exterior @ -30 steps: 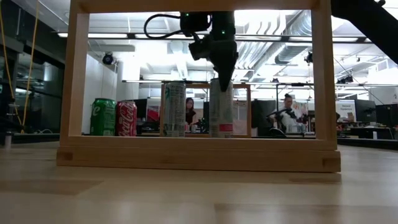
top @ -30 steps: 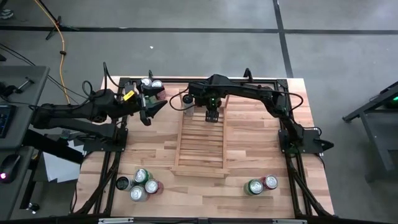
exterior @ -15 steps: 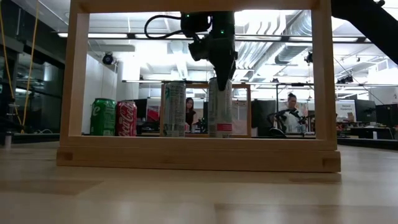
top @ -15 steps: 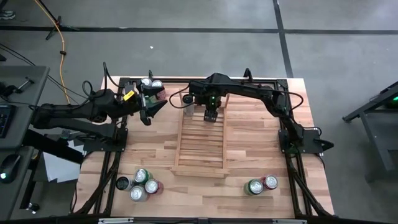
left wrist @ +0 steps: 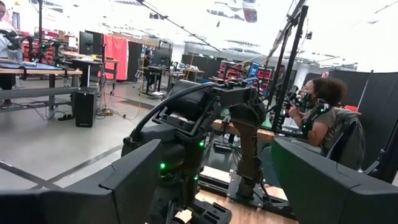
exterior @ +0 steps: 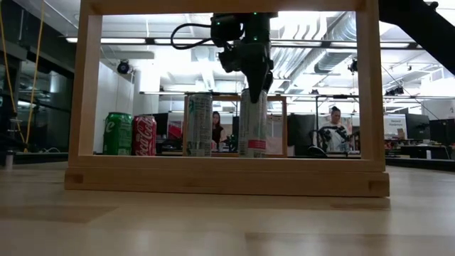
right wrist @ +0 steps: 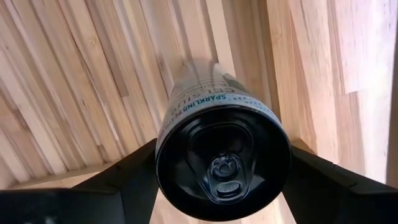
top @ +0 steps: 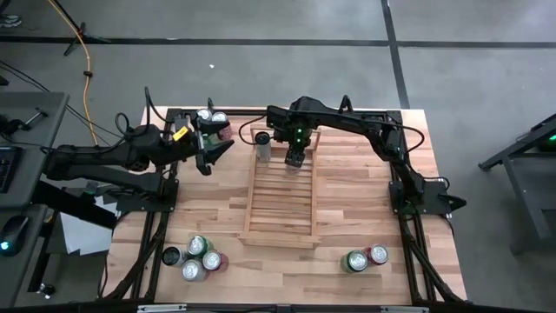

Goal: Place canned beverage on shelf
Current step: Put the right white and pink can on the shelf aligned with the other white and pink can

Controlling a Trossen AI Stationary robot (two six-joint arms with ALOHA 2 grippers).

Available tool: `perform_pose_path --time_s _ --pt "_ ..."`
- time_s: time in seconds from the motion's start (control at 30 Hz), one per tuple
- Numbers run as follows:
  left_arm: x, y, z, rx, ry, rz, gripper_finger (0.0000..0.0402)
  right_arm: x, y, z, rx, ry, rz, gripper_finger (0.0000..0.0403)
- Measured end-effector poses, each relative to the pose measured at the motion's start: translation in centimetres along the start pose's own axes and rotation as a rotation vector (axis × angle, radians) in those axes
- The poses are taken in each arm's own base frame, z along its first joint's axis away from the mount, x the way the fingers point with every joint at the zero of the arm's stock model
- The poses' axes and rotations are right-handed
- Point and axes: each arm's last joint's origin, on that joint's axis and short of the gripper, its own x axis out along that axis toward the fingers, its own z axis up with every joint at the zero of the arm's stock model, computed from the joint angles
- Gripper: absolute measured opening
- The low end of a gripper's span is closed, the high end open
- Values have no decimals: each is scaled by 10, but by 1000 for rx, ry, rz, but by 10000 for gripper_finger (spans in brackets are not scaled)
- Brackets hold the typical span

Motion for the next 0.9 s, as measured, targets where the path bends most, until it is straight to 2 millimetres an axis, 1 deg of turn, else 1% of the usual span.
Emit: perform_pose_path --time_s 0.17,0.6,0.73,0.9 --pt "0 0 -2 7 23 9 294 0 0 1 2 -11 3 275" --pt "0 1 -3 9 26 21 294 0 3 2 -70 -19 47 278" --pt "0 1 -3 9 26 22 294 0 3 2 -69 -22 47 304" --pt "0 1 -3 9 26 21 294 0 3 2 -60 -21 25 358"
